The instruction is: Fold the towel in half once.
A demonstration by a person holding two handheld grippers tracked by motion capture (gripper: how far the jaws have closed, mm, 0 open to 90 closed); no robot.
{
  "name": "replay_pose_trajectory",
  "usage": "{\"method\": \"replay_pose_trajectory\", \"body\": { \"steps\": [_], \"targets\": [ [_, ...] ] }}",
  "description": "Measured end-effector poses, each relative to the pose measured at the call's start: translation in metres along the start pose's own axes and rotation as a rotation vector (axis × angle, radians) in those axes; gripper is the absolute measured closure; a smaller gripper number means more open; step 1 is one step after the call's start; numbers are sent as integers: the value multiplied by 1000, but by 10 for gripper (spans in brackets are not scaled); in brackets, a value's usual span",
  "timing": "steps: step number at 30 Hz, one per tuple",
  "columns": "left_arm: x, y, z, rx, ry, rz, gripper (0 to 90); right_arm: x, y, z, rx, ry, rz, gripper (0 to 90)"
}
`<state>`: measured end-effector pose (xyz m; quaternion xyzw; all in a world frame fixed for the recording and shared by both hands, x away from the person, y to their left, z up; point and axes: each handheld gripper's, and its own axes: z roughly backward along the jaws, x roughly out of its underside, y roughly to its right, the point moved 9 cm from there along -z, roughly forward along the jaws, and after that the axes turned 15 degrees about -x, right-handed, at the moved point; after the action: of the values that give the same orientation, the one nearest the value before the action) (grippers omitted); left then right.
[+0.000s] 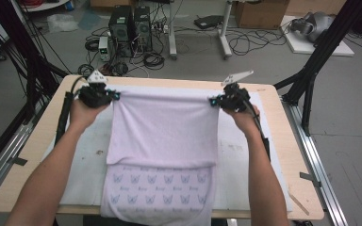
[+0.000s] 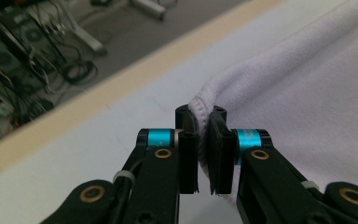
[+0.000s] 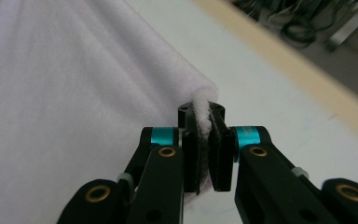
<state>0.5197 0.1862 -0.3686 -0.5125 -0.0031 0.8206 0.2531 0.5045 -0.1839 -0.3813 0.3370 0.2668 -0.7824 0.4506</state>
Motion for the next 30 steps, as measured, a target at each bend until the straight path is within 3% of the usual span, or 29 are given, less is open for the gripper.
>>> {"method": "replay_pose_trajectory", "body": {
  "steps": [2,3,4,5,6,11,14,17,20,24,30],
  "targets": [
    [-21,-11,3,-9,23,-2,833,-24,8,15,30,14,16,847],
    [-24,-15,2,-29,12,-4,811,-33,12,19,48,21,28,772],
    [-24,-20,-1,-59,-7,4,731,-40,19,22,87,43,17,629],
    [-21,-23,-3,-65,-22,13,615,-43,23,23,94,59,-11,601],
    [-16,-25,-3,-47,-32,28,596,-41,24,22,83,66,-33,588],
    [20,-23,1,-20,-38,47,575,-5,14,5,35,2,-35,560],
    [41,-13,7,12,-43,60,556,17,0,-4,-14,-28,-52,532],
    [54,0,15,46,-28,61,529,28,-17,-8,-59,-41,-59,506],
    [62,12,26,80,-1,61,525,30,-37,-8,-81,-5,-17,517],
    [75,27,38,119,6,39,511,40,-58,-9,-126,9,-4,514],
    [101,44,52,183,-8,25,483,66,-72,-13,-146,-8,-10,507]
  ]
}}
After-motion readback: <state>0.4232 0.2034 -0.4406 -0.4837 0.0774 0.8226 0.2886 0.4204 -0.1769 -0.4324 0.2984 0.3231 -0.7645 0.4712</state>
